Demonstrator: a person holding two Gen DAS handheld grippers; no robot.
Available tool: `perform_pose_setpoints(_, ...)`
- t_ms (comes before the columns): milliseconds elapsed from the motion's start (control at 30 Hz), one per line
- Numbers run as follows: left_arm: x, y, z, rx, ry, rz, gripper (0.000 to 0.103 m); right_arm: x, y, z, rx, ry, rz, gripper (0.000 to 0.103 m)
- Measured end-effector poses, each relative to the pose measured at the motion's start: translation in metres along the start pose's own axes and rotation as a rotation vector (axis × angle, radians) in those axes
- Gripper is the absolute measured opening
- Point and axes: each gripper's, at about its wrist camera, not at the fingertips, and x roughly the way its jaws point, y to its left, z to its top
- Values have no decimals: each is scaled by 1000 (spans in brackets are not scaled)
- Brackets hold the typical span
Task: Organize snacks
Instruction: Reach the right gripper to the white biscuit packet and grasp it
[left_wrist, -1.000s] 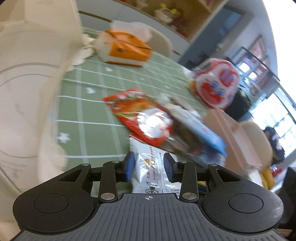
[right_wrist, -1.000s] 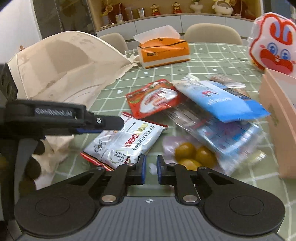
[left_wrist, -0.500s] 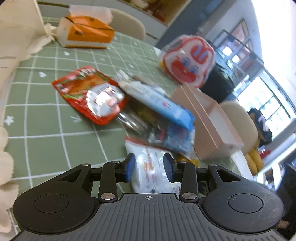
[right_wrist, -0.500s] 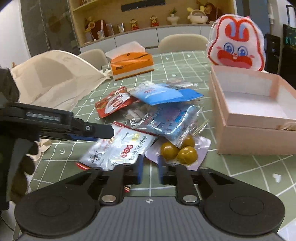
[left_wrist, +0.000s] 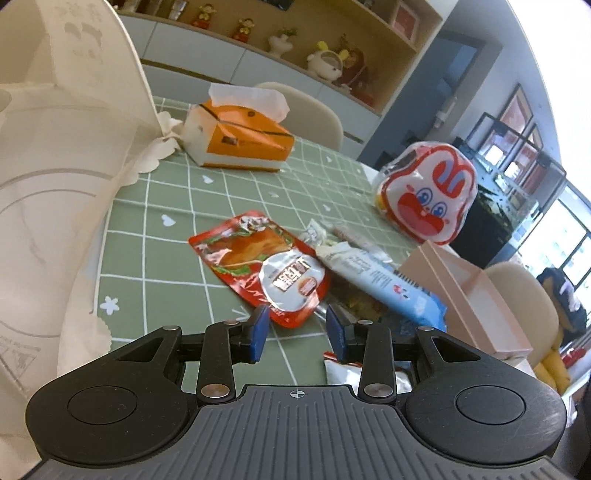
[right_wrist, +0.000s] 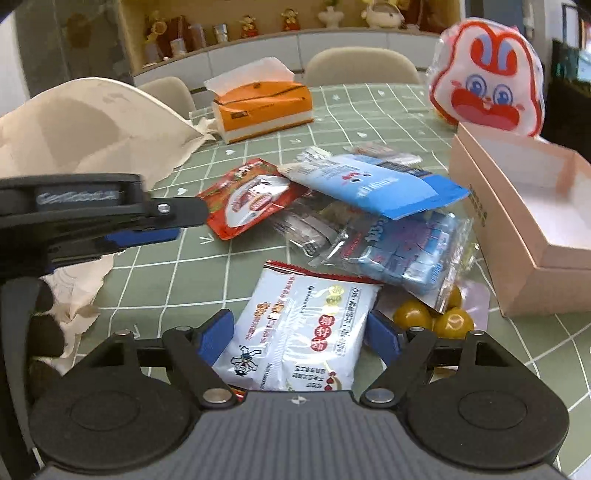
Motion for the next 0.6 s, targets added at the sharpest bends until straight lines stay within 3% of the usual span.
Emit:
perform_pose_setpoints(100, 2, 4, -4, -1, 12, 4, 39, -11, -4, -4, -40, -18, 20, 67)
perform_pose_setpoints(167, 5, 5, -5, 2, 20, 4, 39, -23, -13, -8, -47, -25, 50, 54)
perform_pose_setpoints(233, 6, 0, -7, 22, 30, -11, 39, -35, -26, -13, -46, -27, 83, 53)
perform_pose_setpoints(400, 12, -20, -13, 60, 37, -47, 39, -47, -44, -23, -22, -13, 125, 54)
perform_pose_setpoints(533, 15, -28, -19, 59, 40, -42, 39, -39, -31, -25, -21, -8, 98, 75)
perform_pose_setpoints(600, 15, -32, -20, 77, 39, -36, 39, -31, -25, -27, -11, 12, 97, 75)
